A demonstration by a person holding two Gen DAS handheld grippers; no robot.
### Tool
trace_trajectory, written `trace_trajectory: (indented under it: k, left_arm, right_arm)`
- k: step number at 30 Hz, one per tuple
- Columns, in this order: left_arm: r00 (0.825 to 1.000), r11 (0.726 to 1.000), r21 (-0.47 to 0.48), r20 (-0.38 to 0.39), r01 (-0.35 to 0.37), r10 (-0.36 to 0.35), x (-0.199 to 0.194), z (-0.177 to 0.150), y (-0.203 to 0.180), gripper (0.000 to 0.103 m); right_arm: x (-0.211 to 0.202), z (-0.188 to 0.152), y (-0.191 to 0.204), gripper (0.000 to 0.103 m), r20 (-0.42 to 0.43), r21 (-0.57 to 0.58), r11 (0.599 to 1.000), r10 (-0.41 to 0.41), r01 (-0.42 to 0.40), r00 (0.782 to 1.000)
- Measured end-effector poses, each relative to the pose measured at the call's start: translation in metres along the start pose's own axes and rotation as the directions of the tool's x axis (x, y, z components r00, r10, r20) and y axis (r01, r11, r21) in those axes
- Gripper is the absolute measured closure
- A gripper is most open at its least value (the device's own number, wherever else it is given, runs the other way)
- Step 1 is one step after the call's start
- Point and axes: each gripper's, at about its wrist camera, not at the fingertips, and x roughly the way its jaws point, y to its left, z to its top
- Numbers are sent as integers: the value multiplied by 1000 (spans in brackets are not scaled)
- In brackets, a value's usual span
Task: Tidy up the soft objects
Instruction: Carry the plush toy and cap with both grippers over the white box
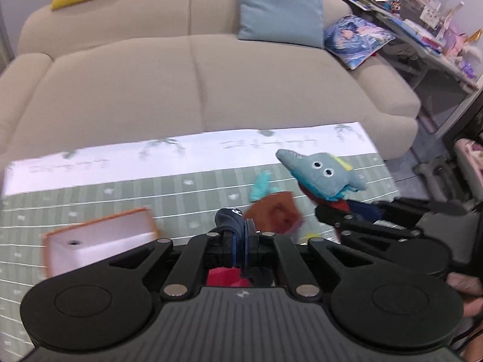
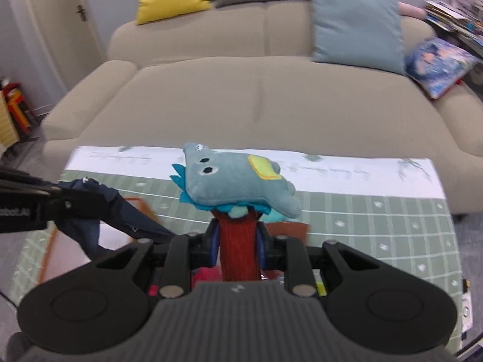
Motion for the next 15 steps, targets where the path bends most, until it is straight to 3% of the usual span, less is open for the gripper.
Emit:
trace_trajectory:
  k: [8, 15]
  left_arm:
    - [997, 991, -110, -30, -80, 77, -42, -15, 85, 98]
    - [992, 979, -183, -108, -87, 68, -34, -45, 141, 98]
  right_arm:
    - [-1, 13, 94, 81, -22, -101, 988, 112, -114, 993]
    - [42, 0, 163, 81, -130, -124, 975, 170, -186, 977]
